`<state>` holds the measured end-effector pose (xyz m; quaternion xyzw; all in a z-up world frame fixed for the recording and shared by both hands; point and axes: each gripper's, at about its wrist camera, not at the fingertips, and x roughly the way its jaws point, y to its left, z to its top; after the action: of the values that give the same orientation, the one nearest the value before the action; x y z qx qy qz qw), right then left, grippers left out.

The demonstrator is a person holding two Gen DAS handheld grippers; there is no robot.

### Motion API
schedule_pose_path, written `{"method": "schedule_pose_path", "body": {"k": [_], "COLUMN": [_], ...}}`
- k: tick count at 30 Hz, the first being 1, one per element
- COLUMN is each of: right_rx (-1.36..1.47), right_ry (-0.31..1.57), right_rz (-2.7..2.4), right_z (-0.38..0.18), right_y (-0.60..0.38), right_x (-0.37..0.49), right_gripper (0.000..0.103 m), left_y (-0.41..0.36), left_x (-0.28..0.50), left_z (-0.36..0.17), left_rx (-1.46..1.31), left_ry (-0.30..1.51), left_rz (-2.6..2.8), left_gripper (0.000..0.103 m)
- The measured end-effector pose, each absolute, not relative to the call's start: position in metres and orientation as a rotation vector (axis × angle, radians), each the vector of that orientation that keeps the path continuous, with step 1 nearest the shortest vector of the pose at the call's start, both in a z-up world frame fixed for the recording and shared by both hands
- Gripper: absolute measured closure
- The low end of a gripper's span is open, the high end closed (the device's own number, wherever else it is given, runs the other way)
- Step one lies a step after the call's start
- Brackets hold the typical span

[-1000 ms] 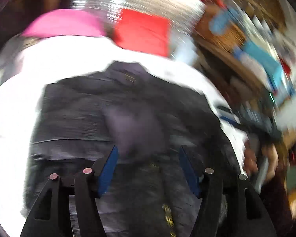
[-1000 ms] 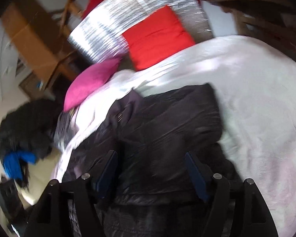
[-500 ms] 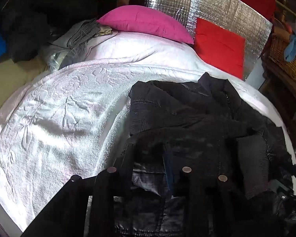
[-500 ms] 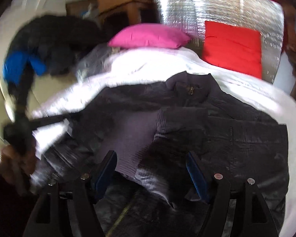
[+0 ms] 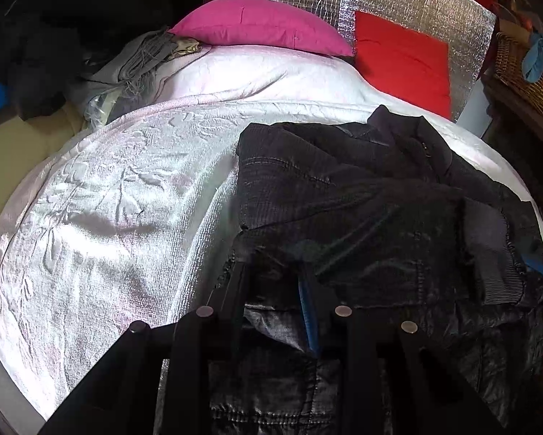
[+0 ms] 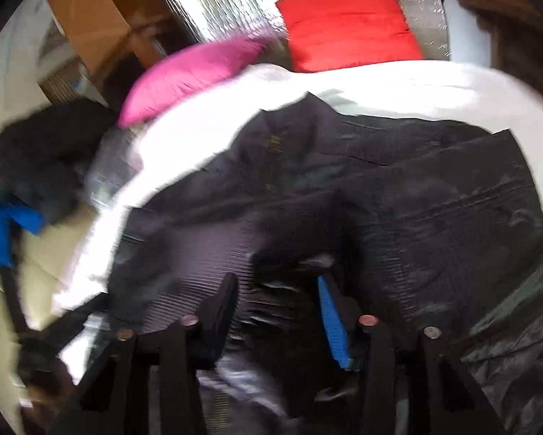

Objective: Fold large clothes

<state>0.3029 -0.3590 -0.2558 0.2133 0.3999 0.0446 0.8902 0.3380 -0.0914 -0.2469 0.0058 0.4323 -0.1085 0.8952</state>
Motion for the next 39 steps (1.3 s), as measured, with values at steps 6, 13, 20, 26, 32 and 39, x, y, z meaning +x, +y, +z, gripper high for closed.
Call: {"method": "schedule_pose_path", "body": {"k": [6,13,20,26,32,39], "right_rx": [0.281,0.067,0.139,0.422,0.713,0.977], "right_ry": [0.708,0.844,0.82,0.722,0.783,0.718], "right_rz": [0.206,0.125,0.003,-0.041,-0.103,0.024], "right_z": [-0.224,-0.267,-0.257,-0.23,-0.255,-0.282], "right_y": [-0.31,-0.26,-0.302,-0.388,-0.477,-0.497], "right_x": [0.286,0.309,0.306,0.285,0.261,0.251], "right_gripper": [0.014,0.021,0.075,0.075,0.074,0.027], "left_y": [-0.088,-0.09,-0.094,-0.088,-0.079,-0.091], "left_x": [0.337,0.335,0.333,0.333,0.335,0.33], "left_z": [-0.247,-0.247,-0.247,-0.24,-0.238,-0.236], "left_rx": [0.005,0.028,0.051,0.04,0.015,0.038], "left_ry": [0.895,0.888,0.879,0.862,0.858,0.836], "left_rz": [-0.234,-0.227,-0.217,-0.207,-0.202,-0.235], "left_gripper": [0.073,0.073,0.072,0.072,0.072,0.063]}}
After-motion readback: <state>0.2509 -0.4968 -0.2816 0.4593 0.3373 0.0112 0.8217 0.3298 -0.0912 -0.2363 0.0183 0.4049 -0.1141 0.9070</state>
